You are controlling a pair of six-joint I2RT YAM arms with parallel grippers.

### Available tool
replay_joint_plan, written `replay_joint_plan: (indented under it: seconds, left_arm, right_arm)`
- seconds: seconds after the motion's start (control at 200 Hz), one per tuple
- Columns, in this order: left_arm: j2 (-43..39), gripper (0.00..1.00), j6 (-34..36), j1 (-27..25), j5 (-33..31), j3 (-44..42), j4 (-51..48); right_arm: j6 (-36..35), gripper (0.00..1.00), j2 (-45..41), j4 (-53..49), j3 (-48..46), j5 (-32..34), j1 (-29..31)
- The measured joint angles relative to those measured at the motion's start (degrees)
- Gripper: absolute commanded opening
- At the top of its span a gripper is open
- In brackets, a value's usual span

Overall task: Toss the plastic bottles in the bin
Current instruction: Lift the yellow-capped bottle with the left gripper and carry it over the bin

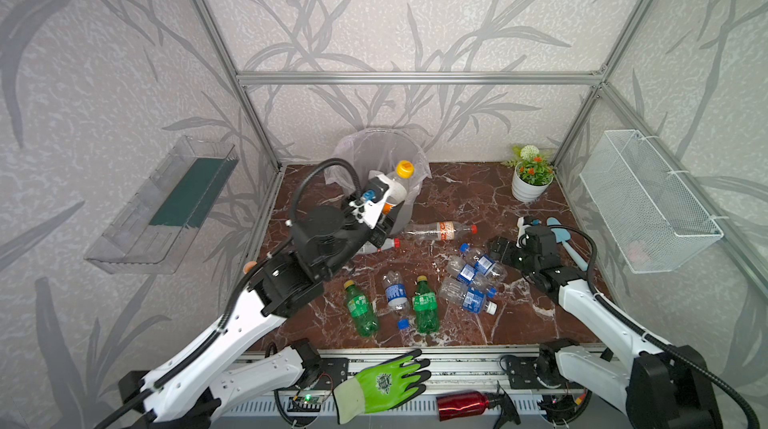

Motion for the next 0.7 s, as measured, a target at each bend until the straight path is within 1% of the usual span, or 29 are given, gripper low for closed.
replay_joint_plan:
  seconds: [0.105,0.195,0.265,0.33,0.35,0.405,0.45,0.5,0.6,0.66,0.7]
  left_arm:
    - [-3.7,0.55,1.3,0.0,-1.9,0.0,6.3]
    - [-3.8,0.55,2.4,0.9,-3.3,0.3,12.6]
    - [-1.1,0.55,2.6,4.0,-2.8,2.2,15.6]
    - [3.5,0.56,0.4,9.3,-0.4,5.0,17.6]
    - [5.3,0.58,-0.8,11.3,0.3,5.8,18.0]
    - [9.8,0.69,-3.5,15.3,2.4,8.1,18.8]
    - [14.7,0.73,-5.8,18.3,3.6,10.8,18.5]
    - [20.4,0.76,-8.0,20.5,4.9,14.6,17.1]
    - [31.3,0.91,-11.3,22.7,8.3,23.4,8.8]
    - [34.2,0.97,-12.2,22.9,10.2,24.9,5.0]
    - [34.5,0.99,-12.5,22.9,11.2,24.2,3.0]
  right_arm:
    - [0.4,0.96,0.0,0.6,0.0,-0.8,0.0]
    - [0.7,0.96,-0.1,1.4,0.0,-1.9,0.0]
    - [0.9,0.96,-0.2,2.1,0.0,-3.1,0.0]
    - [1.0,0.96,-0.5,2.7,0.0,-4.2,0.0]
    - [1.0,0.96,-0.7,2.8,0.0,-4.5,0.0]
    - [1.0,0.96,-0.9,3.2,0.0,-5.2,0.0]
    - [1.0,0.96,-0.9,3.3,0.0,-5.6,0.0]
    - [1.0,0.96,-1.0,3.2,0.0,-6.1,0.0]
    - [0.8,0.96,-1.4,2.3,0.3,-6.4,0.0]
    - [0.5,0.96,-2.1,1.7,0.4,-6.4,0.0]
    - [0.3,0.96,-2.8,1.1,0.5,-6.1,0.0]
